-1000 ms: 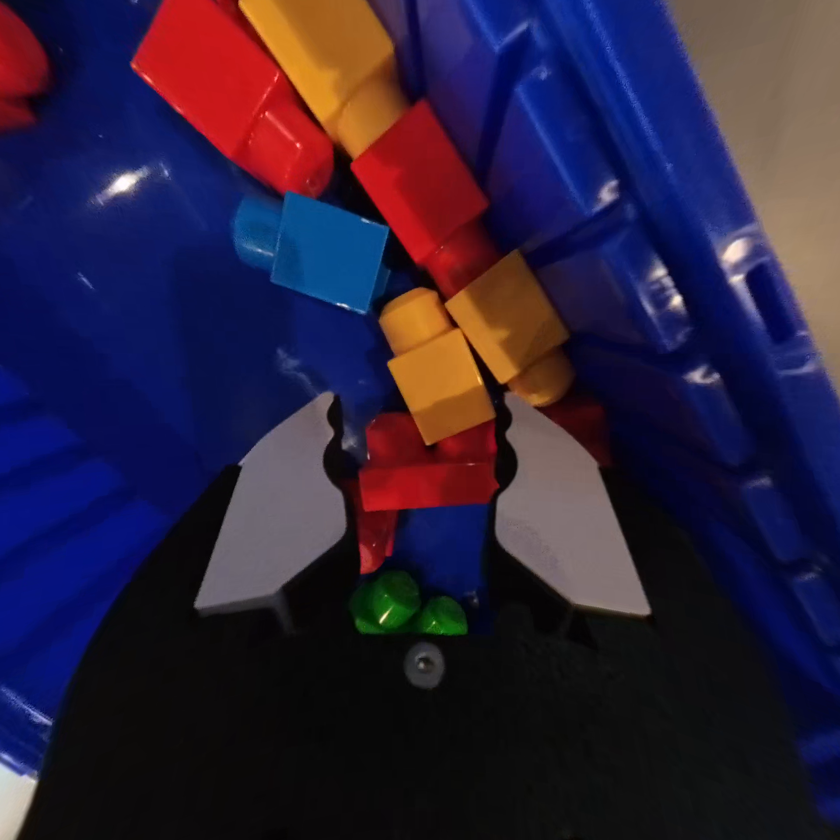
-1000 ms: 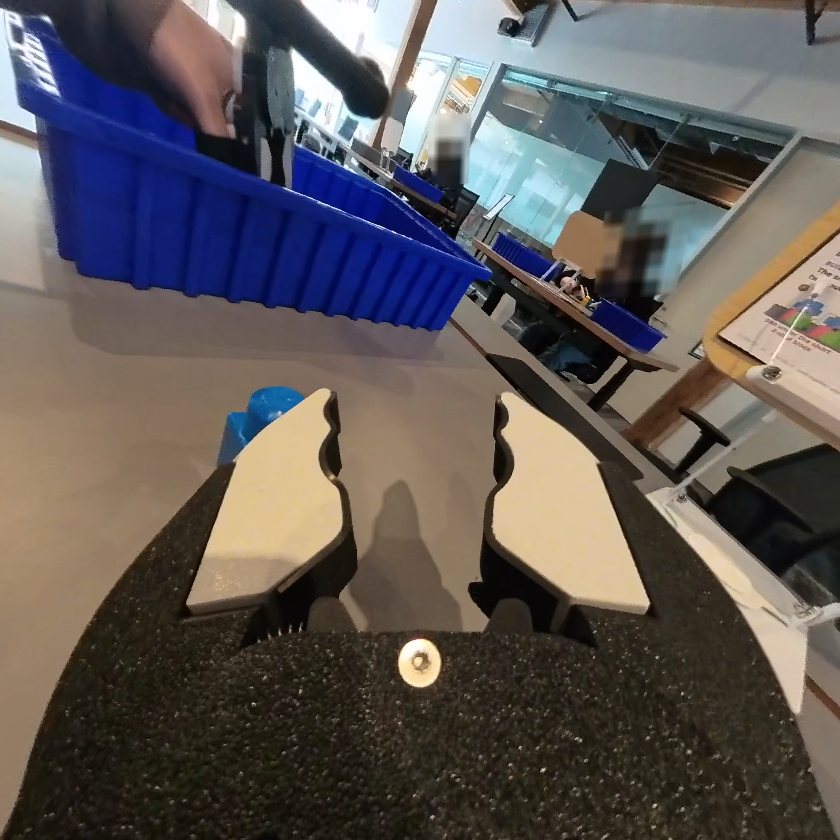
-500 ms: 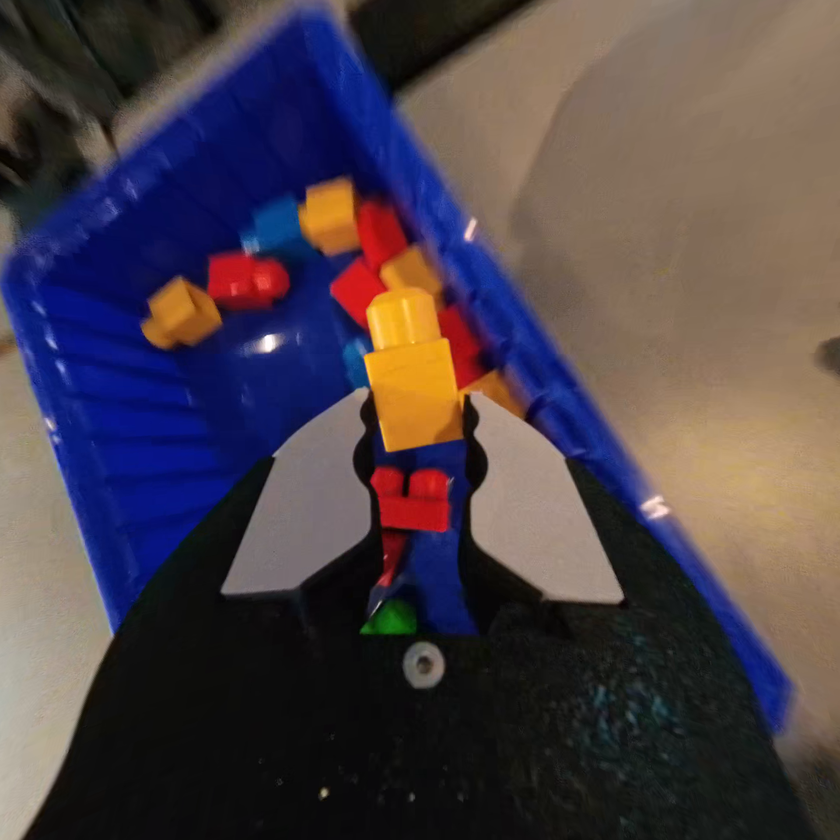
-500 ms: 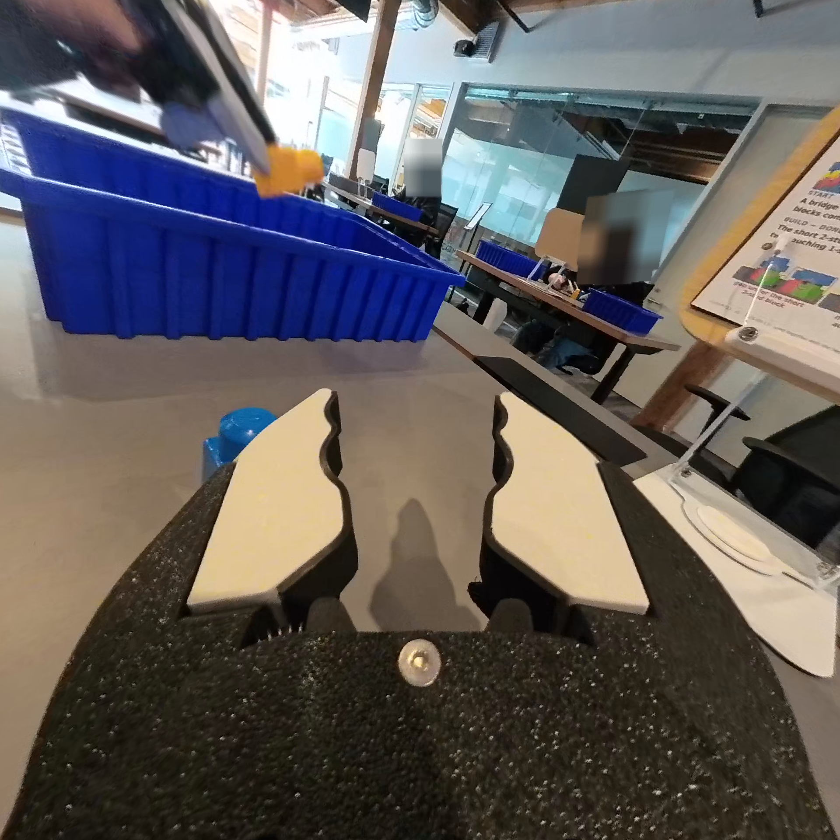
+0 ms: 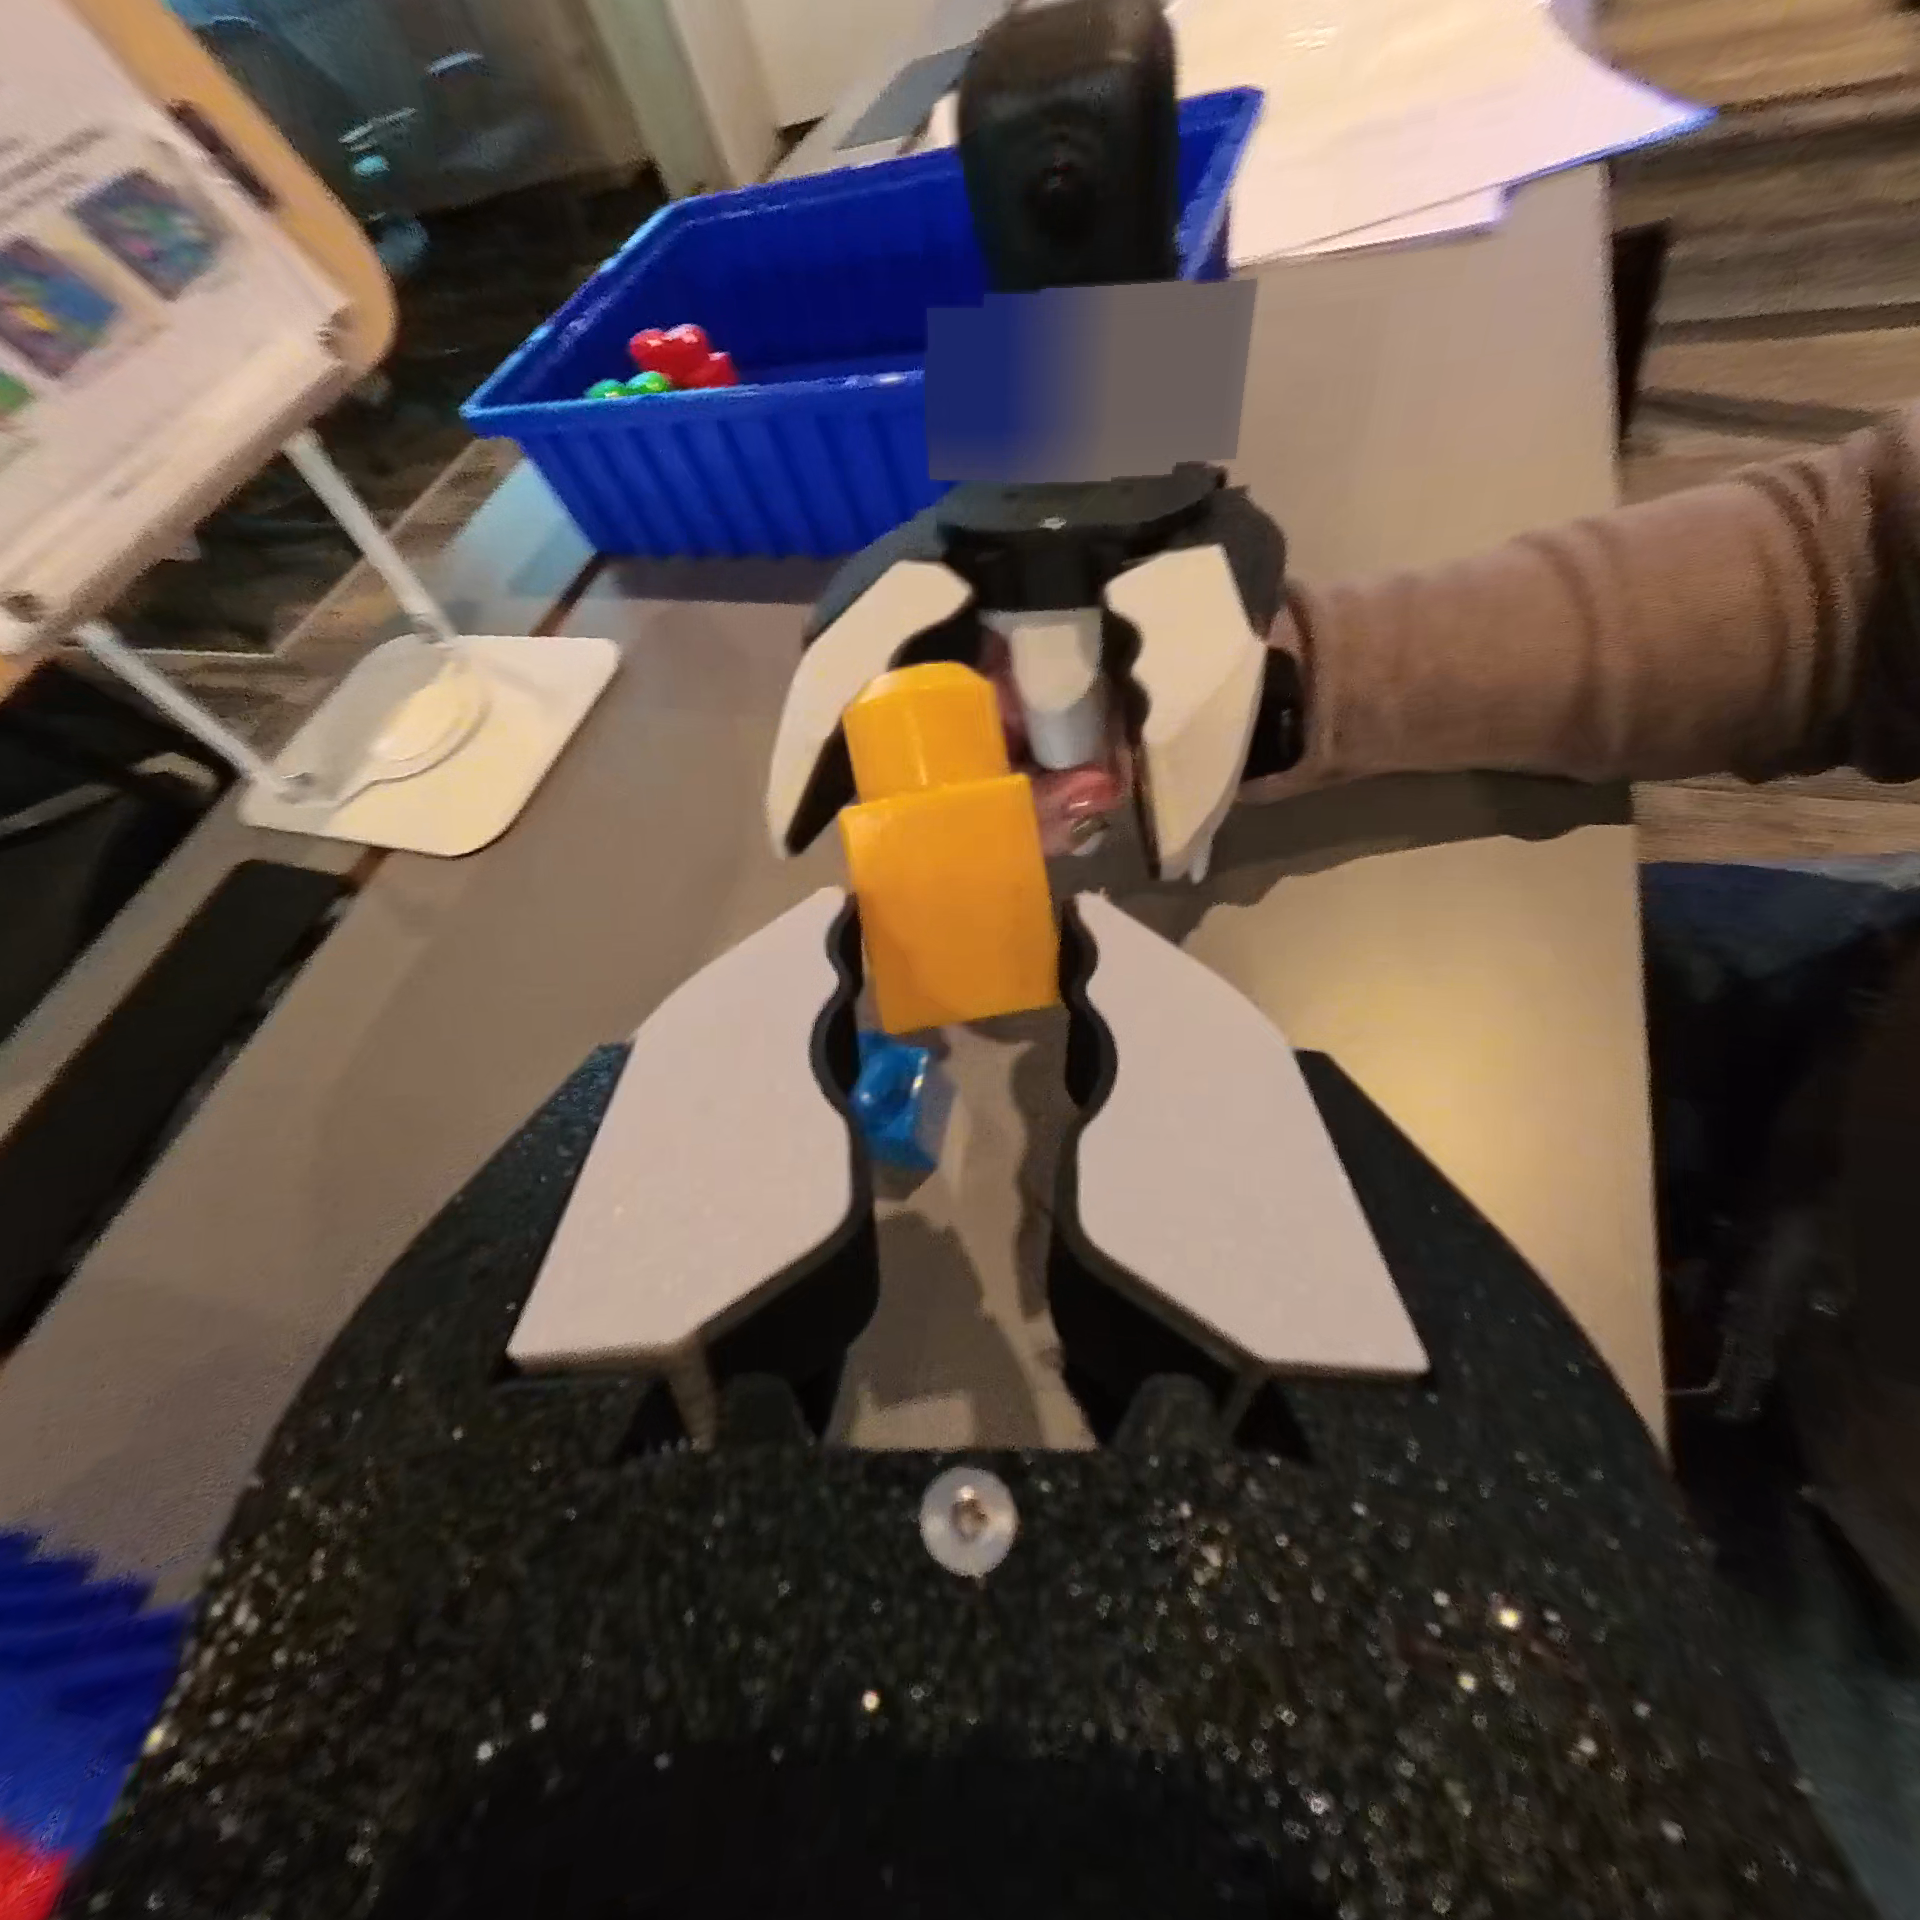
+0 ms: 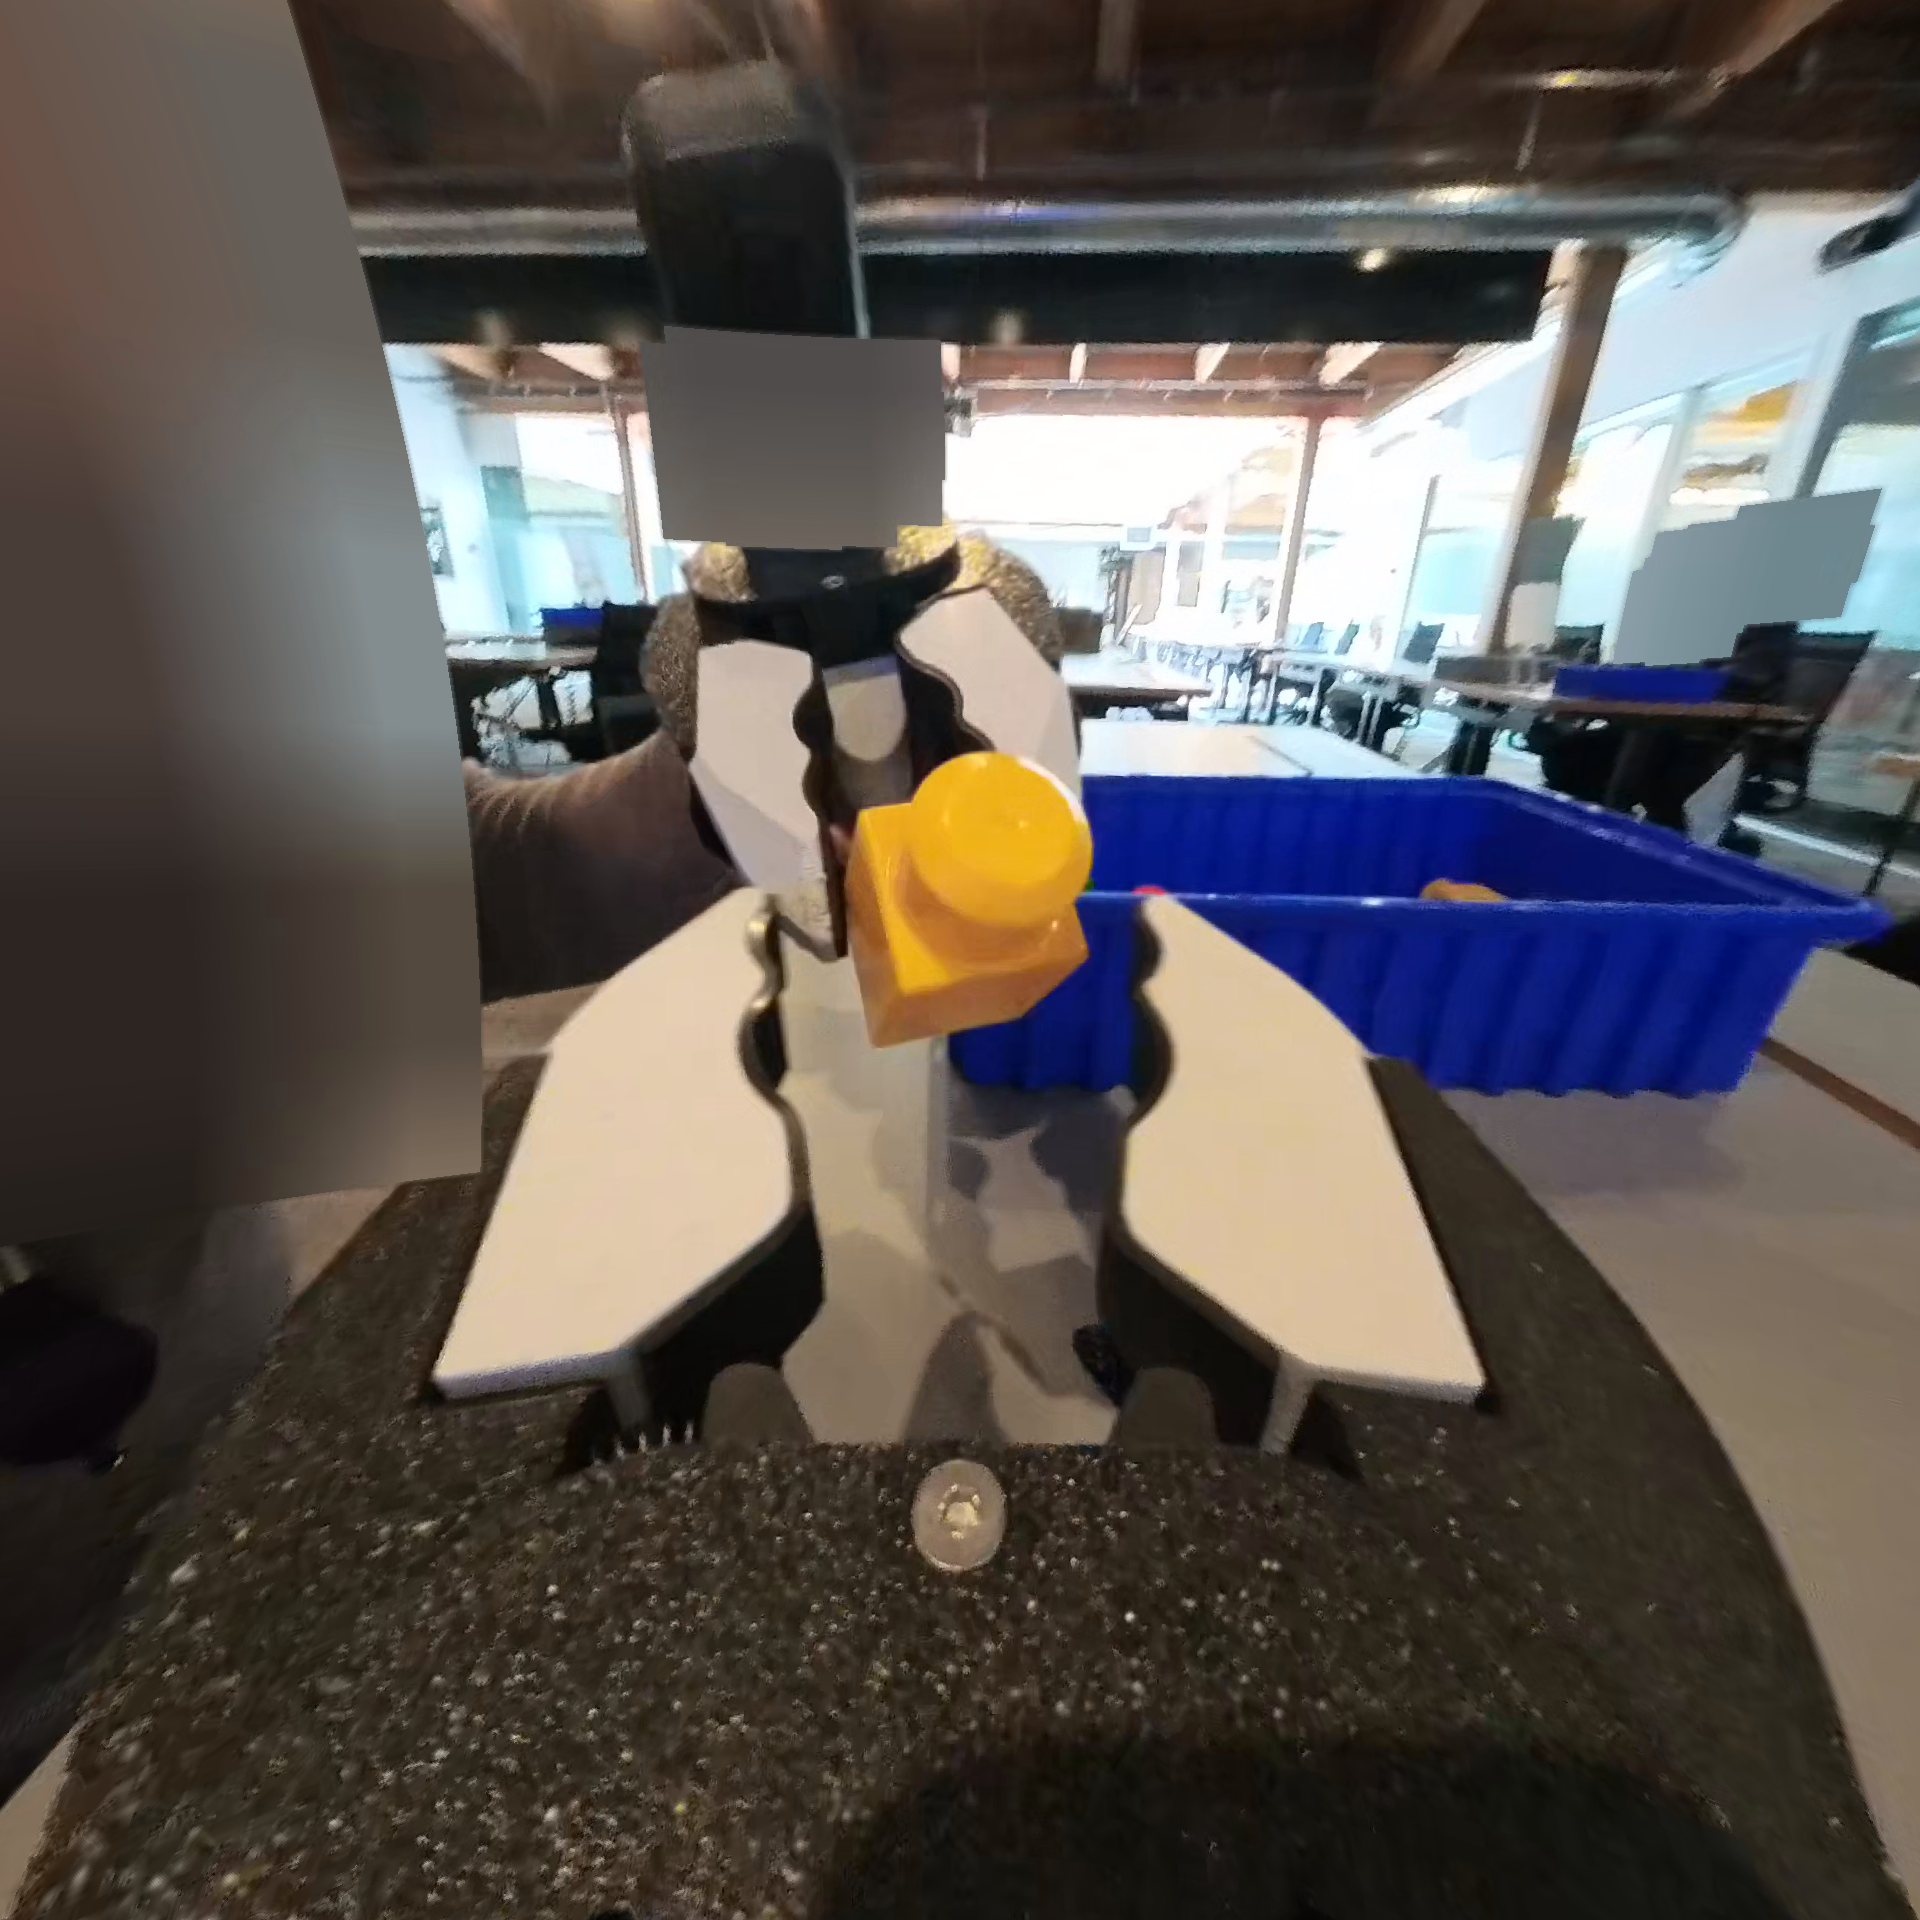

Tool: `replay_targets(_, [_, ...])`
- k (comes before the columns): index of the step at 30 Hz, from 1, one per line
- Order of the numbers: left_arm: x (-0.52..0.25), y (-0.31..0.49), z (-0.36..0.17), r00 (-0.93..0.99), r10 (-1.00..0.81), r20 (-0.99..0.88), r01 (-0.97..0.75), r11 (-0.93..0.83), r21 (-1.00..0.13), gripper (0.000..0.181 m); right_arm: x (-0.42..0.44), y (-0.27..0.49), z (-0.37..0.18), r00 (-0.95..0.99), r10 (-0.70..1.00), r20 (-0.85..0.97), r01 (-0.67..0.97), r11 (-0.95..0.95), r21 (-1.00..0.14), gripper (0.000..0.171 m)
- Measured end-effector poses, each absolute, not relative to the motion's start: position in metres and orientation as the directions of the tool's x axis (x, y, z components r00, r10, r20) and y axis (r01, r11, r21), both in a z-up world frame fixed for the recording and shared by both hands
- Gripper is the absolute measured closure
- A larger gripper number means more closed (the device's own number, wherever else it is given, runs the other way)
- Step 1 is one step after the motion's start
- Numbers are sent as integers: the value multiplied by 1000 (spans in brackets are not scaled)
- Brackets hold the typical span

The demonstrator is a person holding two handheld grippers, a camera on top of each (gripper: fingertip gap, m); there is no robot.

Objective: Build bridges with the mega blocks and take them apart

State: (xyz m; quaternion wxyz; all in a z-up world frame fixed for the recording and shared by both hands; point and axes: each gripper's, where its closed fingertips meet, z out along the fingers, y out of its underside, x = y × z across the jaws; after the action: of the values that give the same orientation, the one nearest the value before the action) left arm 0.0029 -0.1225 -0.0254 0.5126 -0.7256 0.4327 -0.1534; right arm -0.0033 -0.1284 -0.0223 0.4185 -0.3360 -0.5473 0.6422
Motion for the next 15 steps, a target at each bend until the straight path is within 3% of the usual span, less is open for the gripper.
replay_targets(3, [10,-122,-29,578,-803,-145,-412,-134,-901,142,5,-125,-20,-442,897,22,-164,-57,-985,135])
replay_targets(5, [10,-120,-28,602,-793,-92,-351,-159,-923,138,14,-108,-22,-396,918,25,-134,-31,-991,135])
replay_targets(7, [4,-113,-43,634,-768,-93,-386,-210,-899,116,23,-85,-35,-302,952,55,-49,43,-998,135])
replay_targets(9, [-2,-106,-66,656,-743,-133,-461,-255,-850,105,30,-62,-63,-210,973,99,116,125,-985,135])
replay_targets(12, [-10,-97,-102,670,-714,-205,-565,-311,-764,101,36,-47,-109,-175,977,123,348,178,-921,135])
replay_targets(15, [-17,-88,-129,681,-696,-229,-611,-366,-702,109,29,-50,-134,-192,976,106,468,186,-864,135])
